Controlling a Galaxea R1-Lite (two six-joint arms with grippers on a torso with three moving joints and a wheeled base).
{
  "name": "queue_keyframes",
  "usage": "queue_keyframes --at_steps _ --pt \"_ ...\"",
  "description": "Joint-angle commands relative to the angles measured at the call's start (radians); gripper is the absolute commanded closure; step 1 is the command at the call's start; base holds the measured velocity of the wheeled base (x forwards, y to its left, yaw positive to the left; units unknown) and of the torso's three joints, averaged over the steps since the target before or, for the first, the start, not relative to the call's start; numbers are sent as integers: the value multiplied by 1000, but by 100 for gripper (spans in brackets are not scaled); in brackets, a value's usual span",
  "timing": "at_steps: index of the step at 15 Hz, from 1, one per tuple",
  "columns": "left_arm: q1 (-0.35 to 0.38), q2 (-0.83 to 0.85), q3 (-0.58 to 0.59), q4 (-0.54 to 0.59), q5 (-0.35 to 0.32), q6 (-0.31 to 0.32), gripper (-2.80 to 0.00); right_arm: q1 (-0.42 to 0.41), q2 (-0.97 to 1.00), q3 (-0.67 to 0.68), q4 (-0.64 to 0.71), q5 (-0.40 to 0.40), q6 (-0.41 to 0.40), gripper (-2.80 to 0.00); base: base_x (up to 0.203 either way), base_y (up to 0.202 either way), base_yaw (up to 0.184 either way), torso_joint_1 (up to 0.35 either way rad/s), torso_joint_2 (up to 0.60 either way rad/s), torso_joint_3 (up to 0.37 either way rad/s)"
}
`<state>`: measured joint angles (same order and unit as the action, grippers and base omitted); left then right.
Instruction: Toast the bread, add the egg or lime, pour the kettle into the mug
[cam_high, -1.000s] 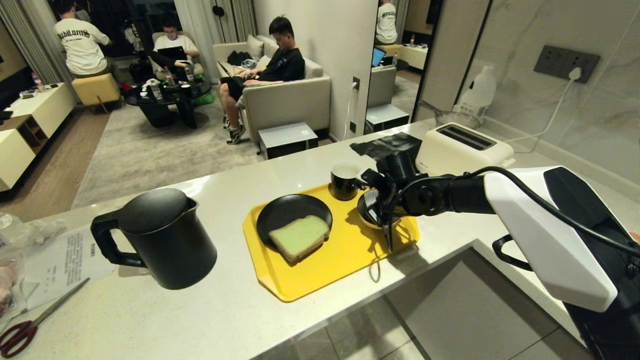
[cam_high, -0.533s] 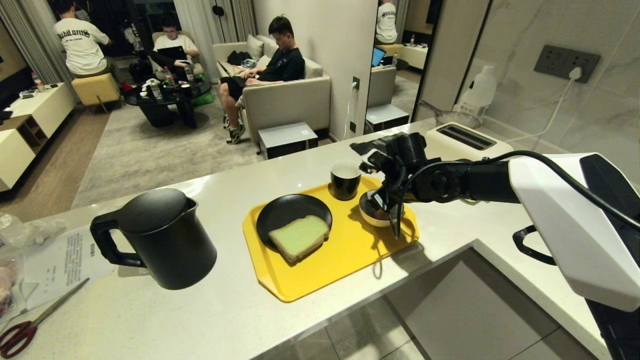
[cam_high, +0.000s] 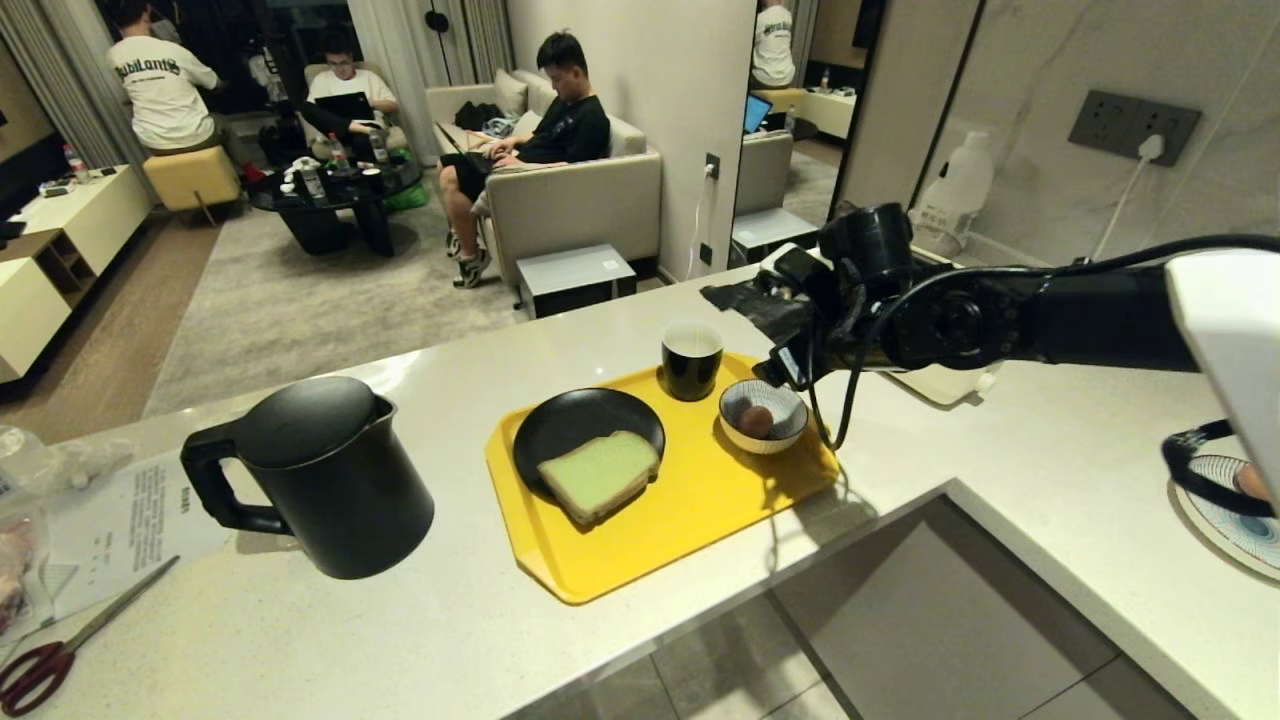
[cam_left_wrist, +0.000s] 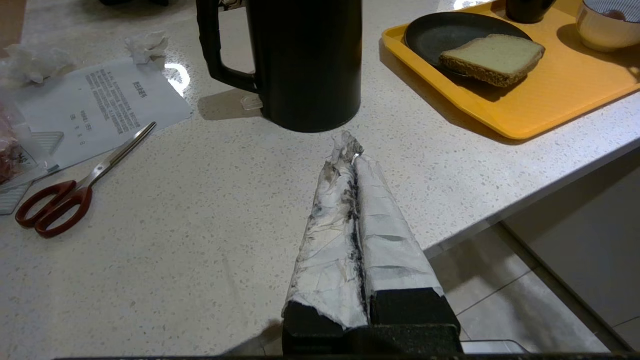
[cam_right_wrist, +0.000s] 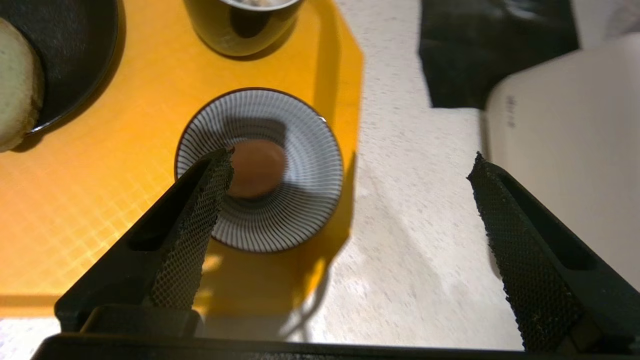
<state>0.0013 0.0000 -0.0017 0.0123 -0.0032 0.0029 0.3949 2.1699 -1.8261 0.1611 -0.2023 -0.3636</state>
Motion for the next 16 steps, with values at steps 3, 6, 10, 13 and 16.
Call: queue_keyframes --at_steps 3,6,10,13,16 --pt "0 -3 0 0 0 0 0 -47 -317 133 2 -47 13 -280 0 0 0 0 0 0" --pt "0 -3 0 0 0 0 0 -112 -486 221 5 -77 35 0 0 0 0 0 0 0" --pt "0 -3 0 0 0 0 0 -229 -644 279 25 -81 100 0 0 0 0 0 0 0" --pt "0 -3 0 0 0 0 0 -278 -763 361 99 -87 203 0 0 0 0 0 0 0" --pt "0 -3 0 0 0 0 0 -309 -921 498 172 -82 253 0 0 0 0 0 0 0"
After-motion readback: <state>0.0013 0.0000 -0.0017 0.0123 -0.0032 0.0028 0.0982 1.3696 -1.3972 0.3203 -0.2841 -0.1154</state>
